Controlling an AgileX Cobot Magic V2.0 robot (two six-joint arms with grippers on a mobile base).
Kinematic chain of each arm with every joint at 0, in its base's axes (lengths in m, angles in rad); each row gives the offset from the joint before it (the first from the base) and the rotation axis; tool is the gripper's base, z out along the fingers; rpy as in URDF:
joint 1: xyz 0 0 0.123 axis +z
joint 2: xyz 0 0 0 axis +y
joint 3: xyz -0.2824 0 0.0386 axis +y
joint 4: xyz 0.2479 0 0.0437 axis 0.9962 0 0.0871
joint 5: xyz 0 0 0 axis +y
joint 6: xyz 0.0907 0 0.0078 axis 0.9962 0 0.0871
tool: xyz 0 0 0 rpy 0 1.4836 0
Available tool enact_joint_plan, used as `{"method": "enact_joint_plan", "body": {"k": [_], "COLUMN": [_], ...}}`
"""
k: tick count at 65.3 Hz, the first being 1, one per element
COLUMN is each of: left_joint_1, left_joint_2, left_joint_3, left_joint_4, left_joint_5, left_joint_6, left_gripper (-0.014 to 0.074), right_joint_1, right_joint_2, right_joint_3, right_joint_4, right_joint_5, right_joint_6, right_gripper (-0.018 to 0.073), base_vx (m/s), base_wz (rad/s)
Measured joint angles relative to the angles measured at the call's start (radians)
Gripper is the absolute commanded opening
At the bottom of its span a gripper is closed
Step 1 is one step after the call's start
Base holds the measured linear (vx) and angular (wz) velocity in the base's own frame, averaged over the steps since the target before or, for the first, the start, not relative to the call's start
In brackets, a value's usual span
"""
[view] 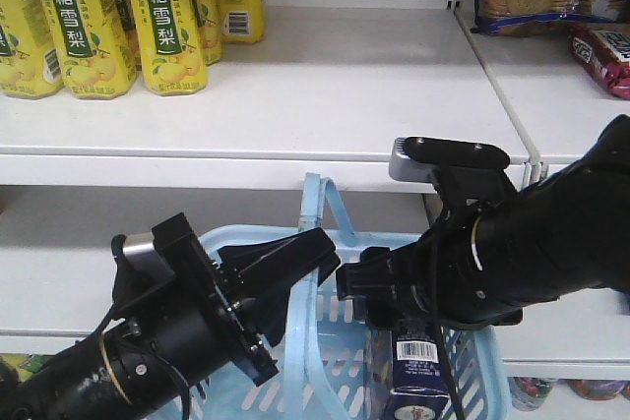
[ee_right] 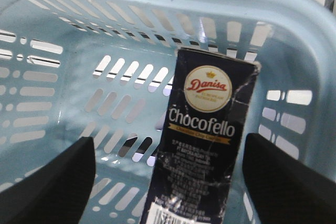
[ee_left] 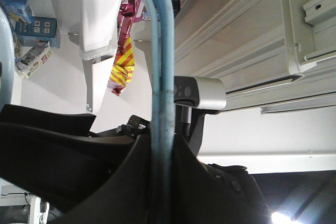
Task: Left arm holds basket, right arm returns cookies
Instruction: 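Reach the right gripper into the basket and grasp the Chocofello box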
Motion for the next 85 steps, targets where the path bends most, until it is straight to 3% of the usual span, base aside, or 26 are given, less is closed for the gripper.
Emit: {"method": "enact_joint_plan", "body": {"k": [53, 85], "left_joint_1": [0.0, 0.0], "left_joint_2": [0.0, 0.0], "left_joint_3": [0.0, 0.0], "left_joint_4": [0.0, 0.0], "left_joint_5": [0.0, 0.0], "left_joint_6": [0.0, 0.0], "left_gripper": [0.0, 0.0], "right_joint_1": [0.001, 0.001], "right_joint_2": [0.026, 0.03], "right_joint_3": [0.074, 0.112], "right_joint_4": [-0.022, -0.048], "right_joint_5": [-0.025, -0.14], "right_joint_6": [0.003, 0.003], "right_gripper": [0.0542, 0.0525], "base_vx": [0.0, 0.0], "base_wz": [0.0, 0.0]}}
